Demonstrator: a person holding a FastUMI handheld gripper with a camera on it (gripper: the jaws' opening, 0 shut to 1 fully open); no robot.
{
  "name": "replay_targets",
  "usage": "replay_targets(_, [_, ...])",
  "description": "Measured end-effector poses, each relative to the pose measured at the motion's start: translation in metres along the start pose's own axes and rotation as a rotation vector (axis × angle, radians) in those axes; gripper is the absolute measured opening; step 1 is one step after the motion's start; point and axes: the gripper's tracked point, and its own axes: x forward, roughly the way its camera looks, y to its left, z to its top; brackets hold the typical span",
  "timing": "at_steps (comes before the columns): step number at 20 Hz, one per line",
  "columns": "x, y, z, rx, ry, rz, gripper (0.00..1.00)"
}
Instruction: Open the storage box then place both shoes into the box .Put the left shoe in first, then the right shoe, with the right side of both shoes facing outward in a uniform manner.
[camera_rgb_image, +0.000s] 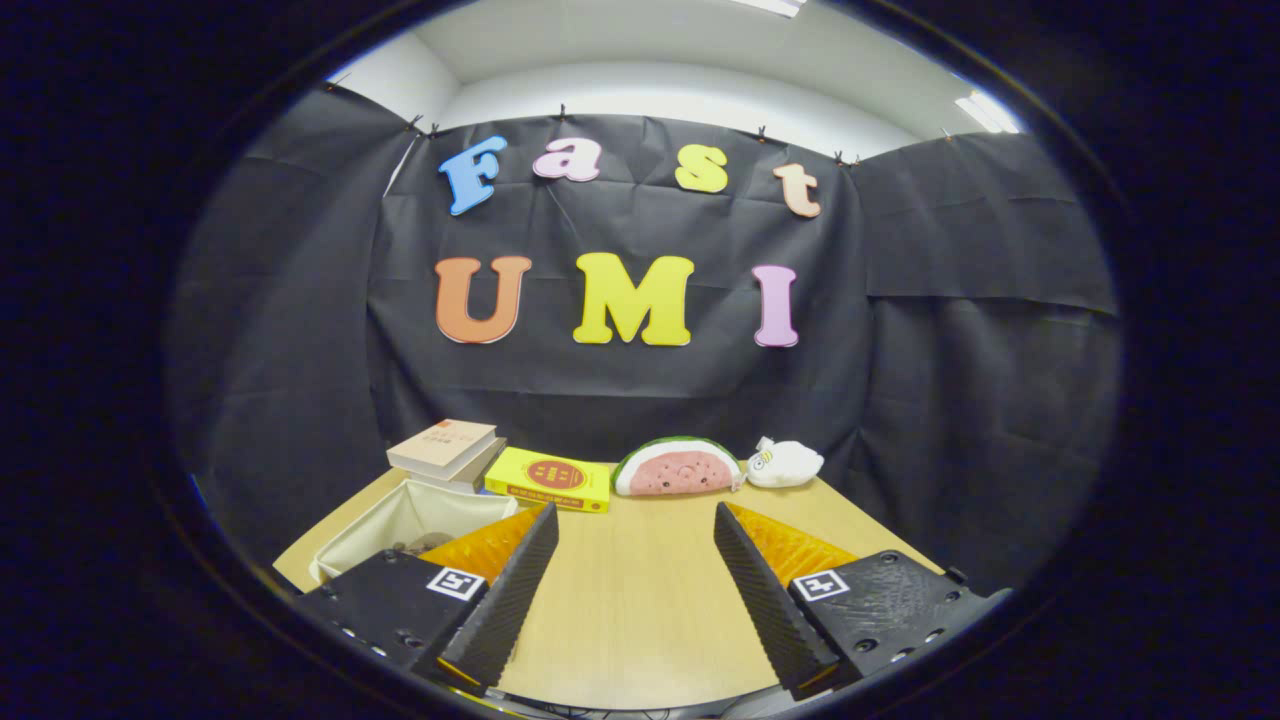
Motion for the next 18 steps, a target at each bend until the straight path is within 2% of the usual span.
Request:
replay_targets(3, [0.000, -0.021, 0.004, -0.005, -0.045, -0.021, 0.96])
replay_targets(6, [-0.004, -0.027, 0.003, -0.020, -0.073, -0.001, 0.96])
replay_targets(12, [-0.015, -0.043, 0.005, 0.030, -0.122, 0.022, 0.96])
replay_targets(18, [-0.023, -0.061, -0.003, 0.035, -0.130, -0.008, 0.96])
